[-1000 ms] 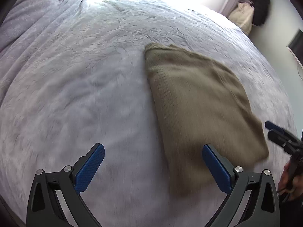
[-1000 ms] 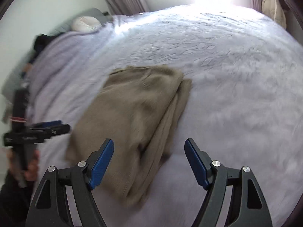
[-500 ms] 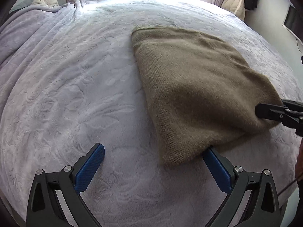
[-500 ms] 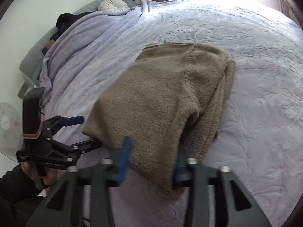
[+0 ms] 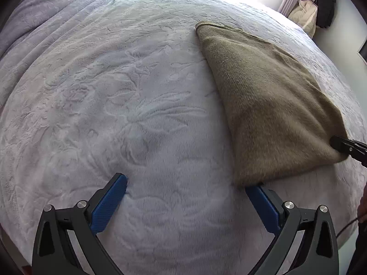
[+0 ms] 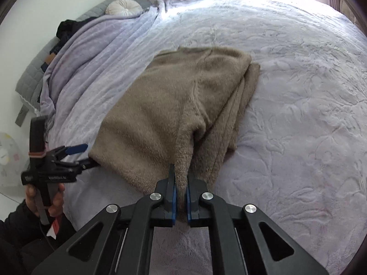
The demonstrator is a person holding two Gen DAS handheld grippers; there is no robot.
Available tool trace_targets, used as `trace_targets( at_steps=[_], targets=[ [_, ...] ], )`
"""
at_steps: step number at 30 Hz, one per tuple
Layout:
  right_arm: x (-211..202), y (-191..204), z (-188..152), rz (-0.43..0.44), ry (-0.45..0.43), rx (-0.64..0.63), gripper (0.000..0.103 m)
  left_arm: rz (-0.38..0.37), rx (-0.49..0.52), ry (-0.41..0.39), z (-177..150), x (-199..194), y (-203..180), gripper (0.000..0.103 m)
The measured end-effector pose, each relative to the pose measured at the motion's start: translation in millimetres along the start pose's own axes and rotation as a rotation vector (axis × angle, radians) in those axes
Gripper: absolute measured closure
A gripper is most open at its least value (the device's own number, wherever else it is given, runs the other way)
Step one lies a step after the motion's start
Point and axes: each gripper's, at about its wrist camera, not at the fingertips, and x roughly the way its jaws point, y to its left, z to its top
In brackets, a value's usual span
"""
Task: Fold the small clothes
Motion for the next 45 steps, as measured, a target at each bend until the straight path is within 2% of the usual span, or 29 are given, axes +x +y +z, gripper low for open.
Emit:
trace_targets(
  at_steps=[3, 6, 7, 8, 10, 12, 14, 16, 18, 20, 22, 24, 26, 29, 31, 35, 36, 37, 38, 40, 42, 44, 45],
  targets=[
    [-13, 1, -2, 0.006, -0.011, 0.010, 0.086, -0.006, 0.064, -0.050, -2, -27, -8, 0.000],
    [-39, 6, 3, -0.040, -0.095, -0.012, 0.056, -0.036, 0.106, -0.118, 10, -53, -19, 0.000],
    [-46, 8, 8, -0.055, -0.129, -0.017, 0.037, -0.044, 0.114, -0.136, 19, -57, -23, 0.000],
    [-51, 11, 14, -0.064, -0.159, -0.025, 0.032, -0.041, 0.121, -0.146, 27, -56, -28, 0.000],
    [-52, 19, 29, -0.056, -0.199, -0.045, 0.032, -0.024, 0.139, -0.150, 44, -46, -39, 0.000],
    [-45, 27, 43, -0.004, -0.211, -0.055, 0.032, -0.021, 0.141, -0.123, 55, -32, -47, 0.000],
    [-30, 29, 55, 0.104, -0.174, -0.063, 0.032, 0.009, 0.137, -0.103, 62, -17, -54, 0.000],
    [-6, 18, 62, 0.160, -0.102, -0.009, 0.032, 0.025, 0.122, -0.068, 60, -6, -57, 0.000],
    [13, 0, 62, 0.118, -0.052, 0.051, 0.036, 0.016, 0.114, -0.040, 60, 4, -57, 0.000],
    [19, -15, 59, 0.095, -0.061, 0.088, 0.050, 0.019, 0.122, -0.022, 58, 9, -58, 0.000],
    [13, -25, 56, 0.113, -0.086, 0.130, 0.052, 0.022, 0.128, -0.021, 56, 11, -60, 0.000],
    [3, -20, 53, 0.078, -0.105, 0.123, 0.048, 0.029, 0.128, -0.026, 55, 10, -61, 0.000],
    [-8, -4, 50, -0.005, -0.121, 0.069, 0.039, 0.034, 0.132, -0.046, 55, 6, -64, 0.000],
    [-20, 13, 45, 0.050, -0.148, 0.023, 0.036, 0.065, 0.134, -0.065, 56, 6, -66, 0.000],
    [-20, 18, 45, 0.074, -0.152, 0.015, 0.035, 0.059, 0.119, -0.066, 56, 6, -64, 0.000],
    [6, 19, 49, 0.164, -0.097, 0.045, 0.034, 0.064, 0.101, -0.064, 55, 7, -59, 0.000],
    [15, 16, 51, 0.163, -0.076, 0.067, 0.034, 0.065, 0.104, -0.059, 56, 9, -59, 0.000],
    [23, 9, 54, 0.124, -0.061, 0.087, 0.035, 0.065, 0.110, -0.049, 56, 11, -59, 0.000],
    [27, 5, 56, 0.076, -0.062, 0.101, 0.040, 0.059, 0.114, -0.040, 56, 13, -59, 0.000],
    [27, -8, 60, 0.087, -0.084, 0.162, 0.042, 0.060, 0.114, -0.048, 56, 9, -59, 0.000],
    [18, -7, 64, 0.085, -0.114, 0.181, 0.041, 0.041, 0.115, -0.091, 63, -3, -58, 0.000],
    [10, 5, 72, 0.040, -0.136, 0.109, 0.030, 0.021, 0.089, -0.118, 77, -9, -54, 0.000],
    [9, 9, 77, 0.032, -0.136, 0.084, 0.030, 0.007, 0.062, -0.115, 87, -9, -51, 0.000]
  ],
)
